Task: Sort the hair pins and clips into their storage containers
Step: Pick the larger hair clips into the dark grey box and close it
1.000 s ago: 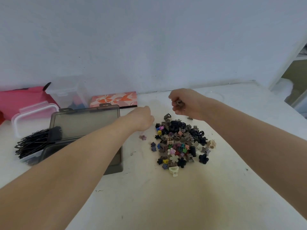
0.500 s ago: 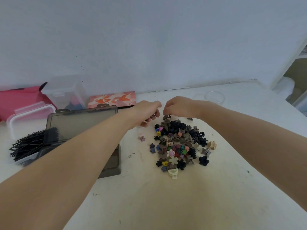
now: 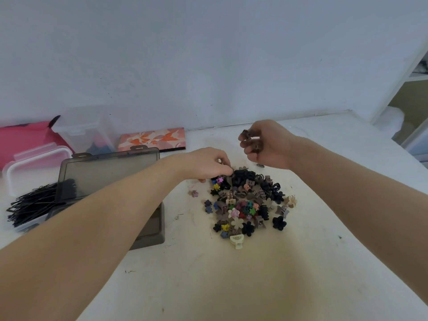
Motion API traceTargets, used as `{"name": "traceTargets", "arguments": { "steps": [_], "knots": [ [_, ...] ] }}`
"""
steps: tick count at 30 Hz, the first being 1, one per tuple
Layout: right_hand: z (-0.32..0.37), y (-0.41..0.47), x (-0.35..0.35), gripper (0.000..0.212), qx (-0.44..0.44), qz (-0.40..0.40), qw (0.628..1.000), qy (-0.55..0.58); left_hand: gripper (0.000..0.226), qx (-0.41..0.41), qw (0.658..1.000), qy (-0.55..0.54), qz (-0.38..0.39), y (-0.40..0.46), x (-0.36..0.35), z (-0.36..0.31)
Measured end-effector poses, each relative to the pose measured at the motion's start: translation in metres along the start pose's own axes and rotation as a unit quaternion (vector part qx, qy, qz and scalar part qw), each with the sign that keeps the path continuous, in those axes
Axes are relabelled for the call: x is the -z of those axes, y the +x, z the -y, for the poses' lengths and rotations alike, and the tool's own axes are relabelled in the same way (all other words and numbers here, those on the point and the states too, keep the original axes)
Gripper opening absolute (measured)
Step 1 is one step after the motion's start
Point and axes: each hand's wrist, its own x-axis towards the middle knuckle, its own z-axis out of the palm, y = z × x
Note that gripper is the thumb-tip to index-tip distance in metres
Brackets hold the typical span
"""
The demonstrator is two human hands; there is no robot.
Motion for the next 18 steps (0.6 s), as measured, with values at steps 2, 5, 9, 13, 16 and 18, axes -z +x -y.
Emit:
{"name": "traceTargets", "arguments": {
  "steps": [2,5,9,13,16,18],
  "knots": [
    [-0.003,-0.004,0.005,0.020,-0.025,0.044,0.996,0.077,0.029,-0.006,1.000,0.024,-0.013,0.002,-0.002,-0.001],
    [-0.008,-0.005,0.006,0.026,-0.045,0.055,0.991,0.110,0.033,-0.011,0.998,0.052,-0.032,0.004,-0.005,-0.003],
    [-0.011,-0.006,0.005,0.031,-0.015,-0.015,0.995,-0.093,0.027,-0.025,0.995,0.094,-0.030,0.006,-0.007,-0.003],
    [-0.007,-0.011,0.002,0.038,0.102,-0.083,0.870,-0.475,0.036,0.014,0.997,-0.040,-0.057,0.005,0.000,0.000],
    [0.002,-0.018,0.001,0.041,0.113,-0.046,0.797,-0.592,0.028,0.061,0.944,-0.315,-0.075,-0.002,0.004,0.000],
    [0.005,-0.021,0.003,0.040,0.066,-0.005,0.769,-0.636,0.023,0.087,0.876,-0.471,-0.057,-0.009,0.006,0.000]
  ]
}}
